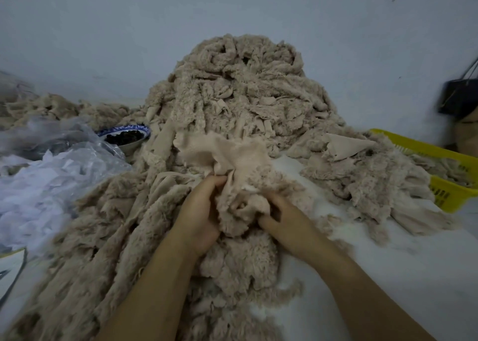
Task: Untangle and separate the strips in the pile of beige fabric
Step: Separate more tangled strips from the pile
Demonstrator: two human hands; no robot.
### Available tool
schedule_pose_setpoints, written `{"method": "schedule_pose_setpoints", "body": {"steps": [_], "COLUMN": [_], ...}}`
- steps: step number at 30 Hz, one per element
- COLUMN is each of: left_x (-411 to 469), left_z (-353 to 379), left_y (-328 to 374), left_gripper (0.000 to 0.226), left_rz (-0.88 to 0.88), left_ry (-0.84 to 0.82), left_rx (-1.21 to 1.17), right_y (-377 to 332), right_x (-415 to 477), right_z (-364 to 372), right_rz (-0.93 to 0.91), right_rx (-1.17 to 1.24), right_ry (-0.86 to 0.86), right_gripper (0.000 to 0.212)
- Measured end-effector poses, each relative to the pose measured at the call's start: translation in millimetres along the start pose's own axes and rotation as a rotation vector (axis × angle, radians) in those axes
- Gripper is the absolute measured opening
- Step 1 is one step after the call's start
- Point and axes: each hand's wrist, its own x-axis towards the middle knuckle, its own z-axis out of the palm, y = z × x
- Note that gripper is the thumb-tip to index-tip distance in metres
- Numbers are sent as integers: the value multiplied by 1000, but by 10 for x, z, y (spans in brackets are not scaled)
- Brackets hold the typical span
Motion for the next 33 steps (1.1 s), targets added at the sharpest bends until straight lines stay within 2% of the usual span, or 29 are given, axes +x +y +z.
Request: {"method": "schedule_pose_setpoints", "body": {"steps": [1, 3, 5, 6, 8, 9, 10, 12, 13, 14, 16, 19, 21, 24, 27, 30, 31, 33], "left_x": [-9, -10, -9, 0, 42, 63, 75, 76, 58, 34, 3, -41, -73, -87, -49, -69, -85, -134], "left_z": [-5, -51, -87, -94, -90, -78, -60, -55, -42, -16, -26, -2, 2, -54, -94, -60, -60, -70], "left_y": [15, 50, 81, 72, 8, -29, -62, -143, -163, -174, -189, -73, 63, 230, 251, 222, 207, 194], "left_gripper": [28, 36, 38, 40, 38, 29, 20, 26, 24, 19, 29, 36, 28, 23, 16, 15, 27, 67], "left_rz": [-11, 5, 45, 59, 73, 103, 136, 139, 103, 87, 90, 34, -15, 27, 81, 49, 38, 20], "left_ry": [-50, -142, -148, -83, 146, 258, 275, 60, -36, -87, -38, 115, 77, 114, 150, 114, 107, 163], "left_rx": [-96, -197, -146, -58, 295, 521, 744, 1107, 1170, 1145, 984, 539, 158, -207, -284, -325, -308, -190], "right_y": [33, 61, 74, 84, 78, 60, 34, -38, -80, -98, -78, 3, 81, 129, 113, 49, 48, 3], "right_x": [10, 43, 63, 58, 34, 24, 20, 17, 17, 18, 4, 15, 38, 63, 51, 43, 36, 15], "right_z": [38, 39, -55, -105, -170, -174, -163, -118, -97, -72, -38, -84, -145, -258, -289, -187, -145, -95], "right_rz": [-34, -45, 34, 81, 147, 148, 119, 19, -19, -53, -82, 32, 100, 150, 154, 148, 160, 219], "right_rx": [-136, -271, -261, -232, -178, -163, -149, -170, -213, -234, -186, -177, -221, -28, 149, 162, 196, 226], "right_ry": [-18, 87, 293, 377, 458, 469, 465, 443, 426, 412, 436, 516, 546, 627, 618, 468, 399, 245], "right_gripper": [40, 38, 38, 40, 44, 44, 43, 35, 35, 39, 33, 28, 20, 34, 32, 29, 30, 35]}}
